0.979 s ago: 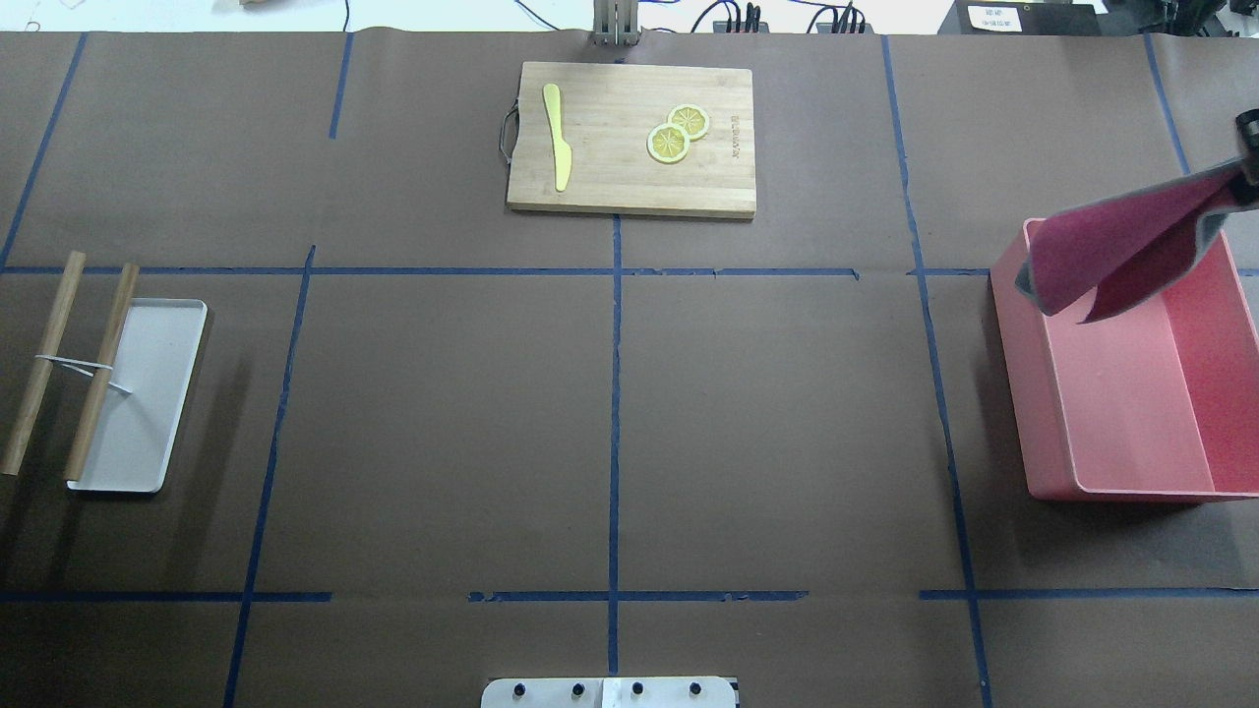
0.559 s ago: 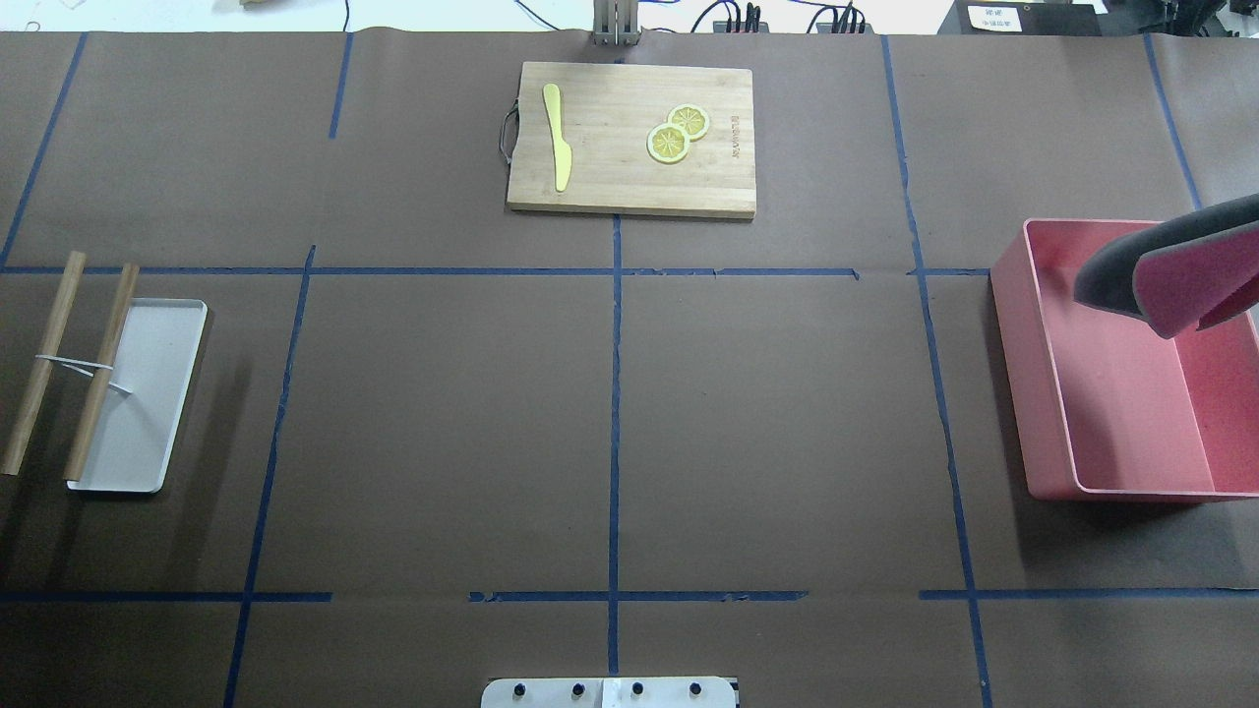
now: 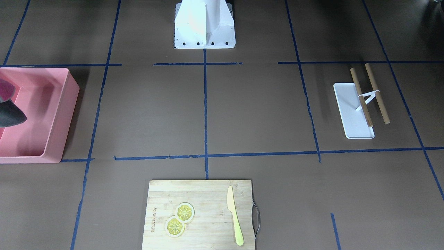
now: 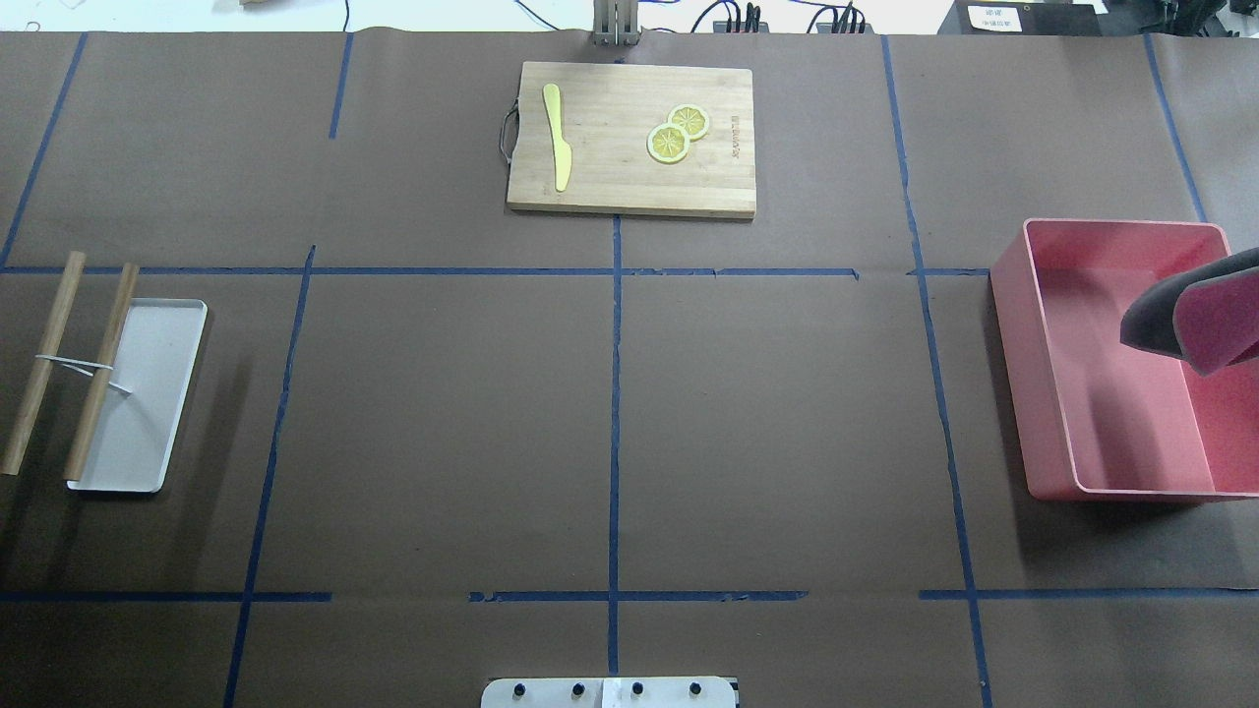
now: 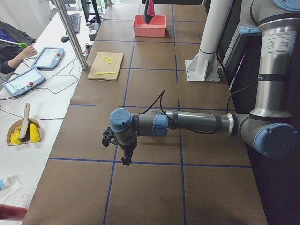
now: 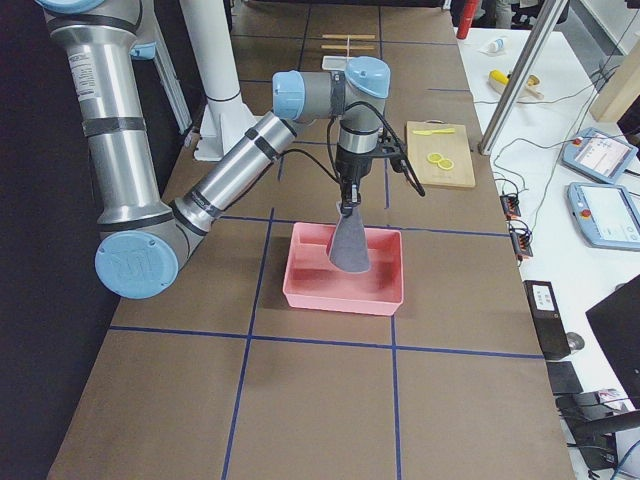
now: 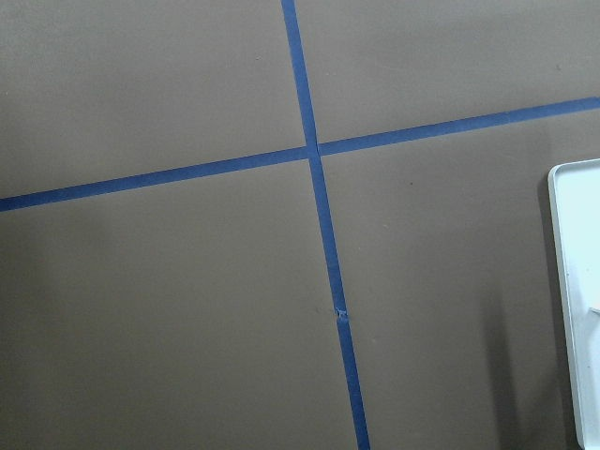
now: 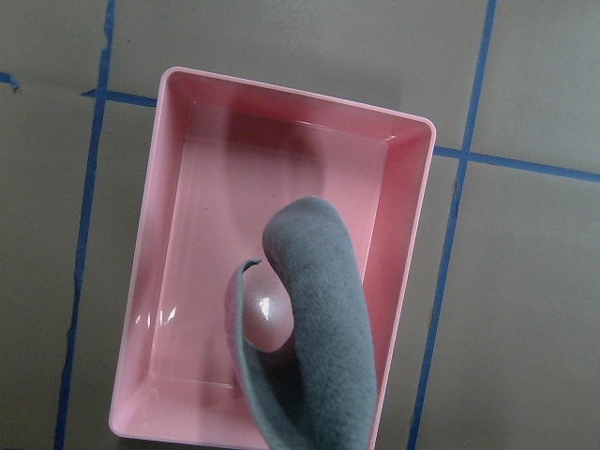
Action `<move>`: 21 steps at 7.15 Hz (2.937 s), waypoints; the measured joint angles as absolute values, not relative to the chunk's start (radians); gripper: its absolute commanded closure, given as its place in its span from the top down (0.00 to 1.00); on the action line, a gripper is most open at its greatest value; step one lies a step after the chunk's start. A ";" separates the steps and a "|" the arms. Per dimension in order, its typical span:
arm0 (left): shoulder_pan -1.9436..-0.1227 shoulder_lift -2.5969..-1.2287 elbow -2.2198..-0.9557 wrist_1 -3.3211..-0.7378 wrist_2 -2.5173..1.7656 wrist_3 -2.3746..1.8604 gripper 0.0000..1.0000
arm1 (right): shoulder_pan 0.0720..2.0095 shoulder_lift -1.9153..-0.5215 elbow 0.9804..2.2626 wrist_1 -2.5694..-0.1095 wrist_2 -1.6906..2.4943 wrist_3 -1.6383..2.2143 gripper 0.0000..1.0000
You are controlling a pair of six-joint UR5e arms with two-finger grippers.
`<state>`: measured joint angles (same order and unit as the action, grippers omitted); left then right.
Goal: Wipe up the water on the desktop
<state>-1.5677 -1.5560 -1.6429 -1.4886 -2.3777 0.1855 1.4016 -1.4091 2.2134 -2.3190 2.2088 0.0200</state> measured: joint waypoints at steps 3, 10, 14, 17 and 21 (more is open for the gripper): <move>-1.568 -1.556 -1.643 -1.488 -2.378 0.184 1.00 | 1.402 -1.411 2.213 -2.314 2.211 0.024 1.00; -1.568 -1.556 -1.643 -1.489 -2.378 0.184 1.00 | 1.401 -1.585 2.162 -2.083 2.216 0.025 1.00; -1.568 -1.553 -1.629 -1.490 -2.378 0.188 1.00 | 1.441 -1.839 1.978 -1.663 2.253 0.002 1.00; -1.567 -1.543 -1.628 -1.490 -2.374 0.186 1.00 | 1.462 -1.862 1.919 -1.607 2.253 -0.018 1.00; -1.566 -1.542 -1.624 -1.484 -2.365 0.182 1.00 | 1.463 -1.859 1.916 -1.603 2.256 -0.017 1.00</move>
